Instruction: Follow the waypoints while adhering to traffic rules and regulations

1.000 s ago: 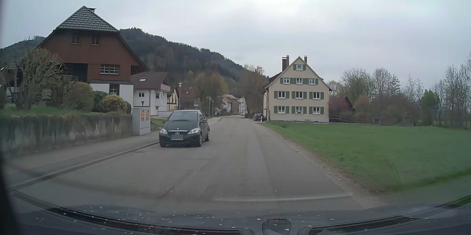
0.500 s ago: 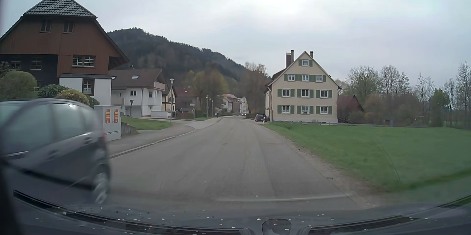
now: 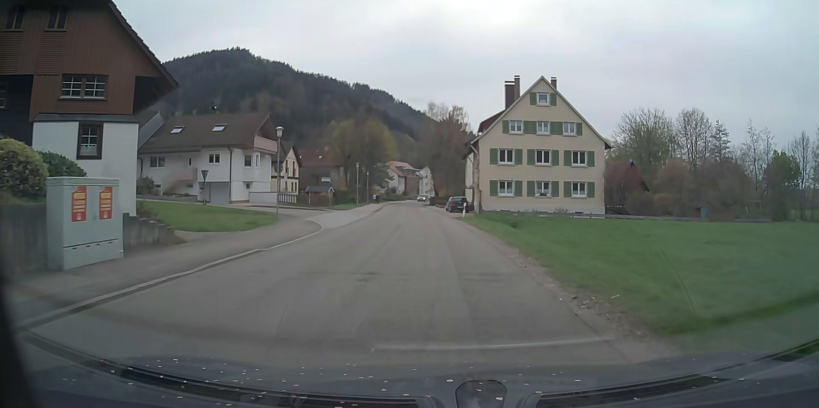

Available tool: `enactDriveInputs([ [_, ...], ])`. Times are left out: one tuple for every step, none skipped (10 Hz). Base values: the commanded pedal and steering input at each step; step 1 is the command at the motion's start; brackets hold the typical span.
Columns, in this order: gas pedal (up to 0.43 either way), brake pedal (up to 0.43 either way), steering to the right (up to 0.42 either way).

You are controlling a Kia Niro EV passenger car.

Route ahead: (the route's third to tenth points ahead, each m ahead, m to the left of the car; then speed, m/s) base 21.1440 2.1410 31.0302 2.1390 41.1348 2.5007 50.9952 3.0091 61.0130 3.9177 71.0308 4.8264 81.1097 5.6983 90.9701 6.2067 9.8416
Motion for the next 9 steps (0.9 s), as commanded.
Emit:
enactDriveInputs([
  [0.059,0.0,-0.004],
  [0.059,0.0,-0.004],
  [0.059,0.0,-0.005],
  [0.059,0.0,-0.005],
  [0.059,0.0,-0.005],
  [0.059,0.0,-0.005],
  [0.059,0.0,-0.005],
  [0.059,0.0,-0.005],
  [0.059,0.0,-0.006],
])
